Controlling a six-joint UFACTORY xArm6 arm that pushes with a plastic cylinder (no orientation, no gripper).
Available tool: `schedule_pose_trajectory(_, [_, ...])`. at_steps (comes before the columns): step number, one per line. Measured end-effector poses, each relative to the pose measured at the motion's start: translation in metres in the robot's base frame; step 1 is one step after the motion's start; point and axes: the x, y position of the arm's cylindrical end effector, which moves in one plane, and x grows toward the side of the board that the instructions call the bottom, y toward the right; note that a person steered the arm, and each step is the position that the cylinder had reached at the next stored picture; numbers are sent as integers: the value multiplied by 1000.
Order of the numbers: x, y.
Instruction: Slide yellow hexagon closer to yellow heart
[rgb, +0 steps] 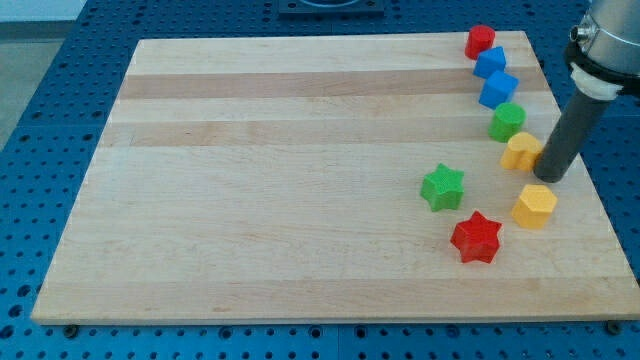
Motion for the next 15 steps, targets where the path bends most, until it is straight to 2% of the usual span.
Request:
schedule_pose_trajectory(3, [13,20])
schedule_pose_trajectory(6, [95,28])
schedule_pose_trajectory(8, [92,6])
schedule_pose_trajectory(10, [71,-16])
schedule_pose_trajectory(15, [87,-42])
